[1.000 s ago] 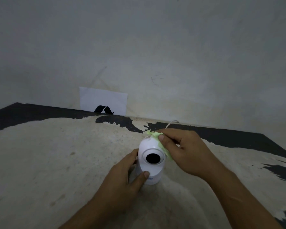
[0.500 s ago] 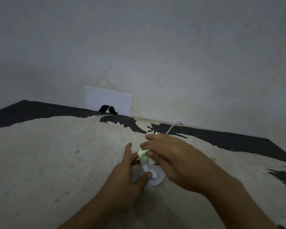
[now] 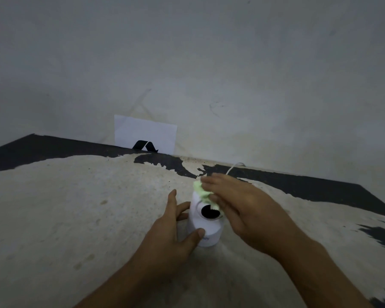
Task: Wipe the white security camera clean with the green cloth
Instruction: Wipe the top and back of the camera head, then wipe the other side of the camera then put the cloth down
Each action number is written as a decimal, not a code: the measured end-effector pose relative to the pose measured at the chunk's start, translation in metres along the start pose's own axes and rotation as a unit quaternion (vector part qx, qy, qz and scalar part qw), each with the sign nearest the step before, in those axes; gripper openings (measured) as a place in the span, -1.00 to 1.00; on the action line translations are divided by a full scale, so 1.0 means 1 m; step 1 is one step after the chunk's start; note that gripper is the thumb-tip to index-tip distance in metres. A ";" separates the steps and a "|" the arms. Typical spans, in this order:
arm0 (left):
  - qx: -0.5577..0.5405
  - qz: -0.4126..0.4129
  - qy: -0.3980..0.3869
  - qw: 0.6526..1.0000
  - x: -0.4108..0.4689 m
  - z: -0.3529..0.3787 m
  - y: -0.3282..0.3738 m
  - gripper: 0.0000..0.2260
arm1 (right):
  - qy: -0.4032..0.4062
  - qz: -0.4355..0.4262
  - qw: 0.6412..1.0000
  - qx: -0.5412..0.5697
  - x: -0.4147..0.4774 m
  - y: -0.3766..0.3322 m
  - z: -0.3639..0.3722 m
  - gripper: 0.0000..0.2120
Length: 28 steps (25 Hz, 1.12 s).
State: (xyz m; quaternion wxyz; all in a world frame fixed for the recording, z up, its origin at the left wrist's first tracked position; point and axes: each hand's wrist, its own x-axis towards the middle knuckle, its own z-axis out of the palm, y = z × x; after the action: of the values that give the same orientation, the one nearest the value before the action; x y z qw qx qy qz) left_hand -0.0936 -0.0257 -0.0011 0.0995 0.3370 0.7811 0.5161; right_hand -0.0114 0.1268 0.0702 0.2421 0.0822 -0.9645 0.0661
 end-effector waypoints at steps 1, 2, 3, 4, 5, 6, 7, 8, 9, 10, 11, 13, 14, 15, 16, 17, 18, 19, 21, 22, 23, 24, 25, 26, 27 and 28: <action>0.001 0.002 -0.002 1.000 0.000 0.000 0.000 -0.09 | 0.043 0.043 0.998 0.014 -0.005 0.004 0.002 -0.63; 0.001 0.003 -0.001 1.000 0.000 0.000 0.000 -0.09 | 0.085 0.085 0.992 0.031 -0.011 0.004 0.007 -0.64; 0.001 0.005 0.002 1.000 -0.001 0.000 0.000 -0.10 | 0.120 0.119 0.984 0.049 -0.017 0.001 0.013 -0.65; 0.001 0.007 0.004 1.000 -0.002 0.000 0.000 -0.10 | 0.146 0.147 0.976 0.064 -0.022 -0.006 0.019 -0.67; 0.001 0.010 0.006 1.000 -0.002 0.000 -0.001 -0.10 | 0.167 0.169 0.968 0.081 -0.027 -0.012 0.025 -0.69; 0.002 0.011 0.005 1.000 -0.002 0.000 -0.001 -0.10 | 0.181 0.183 0.961 0.098 -0.033 -0.017 0.031 -0.75; 0.005 0.012 0.003 1.000 -0.002 0.000 -0.001 -0.11 | 0.186 0.194 0.956 0.116 -0.037 -0.021 0.035 -0.81; 0.008 0.012 0.002 1.000 -0.002 0.000 -0.002 -0.11 | 0.183 0.211 0.952 0.126 -0.041 -0.024 0.038 -0.77; 0.009 0.014 0.003 1.000 -0.003 0.001 -0.001 -0.12 | 0.178 0.220 0.950 0.135 -0.042 -0.025 0.040 -0.73; 0.012 0.016 0.005 1.000 -0.003 0.001 -0.001 -0.12 | 0.183 0.217 0.949 0.140 -0.043 -0.025 0.042 -0.77; 0.015 0.017 0.006 1.000 -0.003 0.001 -0.001 -0.12 | 0.199 0.208 0.947 0.142 -0.042 -0.024 0.043 -0.82; 0.021 0.018 0.007 1.000 -0.003 0.001 0.000 -0.12 | 0.243 0.196 0.942 0.125 -0.037 -0.025 0.045 -0.68; 0.022 0.020 0.010 1.000 -0.003 0.002 0.000 -0.12 | 0.251 0.192 0.940 0.127 -0.036 -0.025 0.046 -0.67; 0.024 0.023 0.013 0.999 -0.002 0.002 0.000 -0.12 | 0.247 0.195 0.940 0.135 -0.037 -0.024 0.048 -0.72; 0.025 0.026 0.016 0.999 -0.003 0.002 0.000 -0.13 | 0.229 0.199 0.941 0.151 -0.039 -0.023 0.049 -0.80; 0.024 0.028 0.017 0.999 -0.003 0.003 0.000 -0.14 | 0.202 0.215 0.943 0.157 -0.040 -0.022 0.050 -0.79; 0.023 0.029 0.019 0.999 -0.003 0.003 0.000 -0.14 | 0.179 0.220 0.945 0.164 -0.043 -0.021 0.049 -0.77; 0.024 0.031 0.021 0.999 -0.004 0.004 0.000 -0.14 | 0.174 0.214 0.947 0.163 -0.044 -0.020 0.049 -0.79; 0.028 0.035 0.024 0.999 -0.004 0.005 0.000 -0.14 | 0.213 0.204 0.943 0.155 -0.045 -0.019 0.050 -0.76; 0.029 0.038 0.025 0.999 -0.004 0.006 0.000 -0.15 | 0.227 0.204 0.940 0.150 -0.044 -0.019 0.051 -0.71; 0.029 0.040 0.026 0.998 -0.004 0.007 -0.001 -0.15 | 0.226 0.208 0.940 0.149 -0.045 -0.019 0.053 -0.70; 0.028 0.040 0.027 0.998 -0.003 0.007 -0.001 -0.15 | 0.204 0.212 0.943 0.155 -0.046 -0.019 0.055 -0.74; 0.026 0.041 0.028 0.998 -0.003 0.007 -0.002 -0.15 | 0.165 0.217 0.951 0.149 -0.048 -0.017 0.056 -0.79; 0.025 0.042 0.030 0.998 -0.003 0.006 -0.002 -0.15 | 0.121 0.219 0.958 0.138 -0.050 -0.015 0.055 -0.80; 0.025 0.043 0.030 0.998 -0.003 0.006 -0.002 -0.15 | 0.097 0.217 0.963 0.130 -0.052 -0.010 0.053 -0.79; 0.027 0.046 0.031 0.998 -0.003 0.006 -0.003 -0.15 | 0.098 0.218 0.963 0.125 -0.054 -0.006 0.050 -0.77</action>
State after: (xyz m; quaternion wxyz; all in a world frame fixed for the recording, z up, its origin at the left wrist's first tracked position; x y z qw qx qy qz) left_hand -0.0897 -0.0241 -0.0069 0.0423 0.3594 0.7810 0.5090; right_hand 0.0139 0.1190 0.0015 0.3027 -0.1076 -0.9148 0.2448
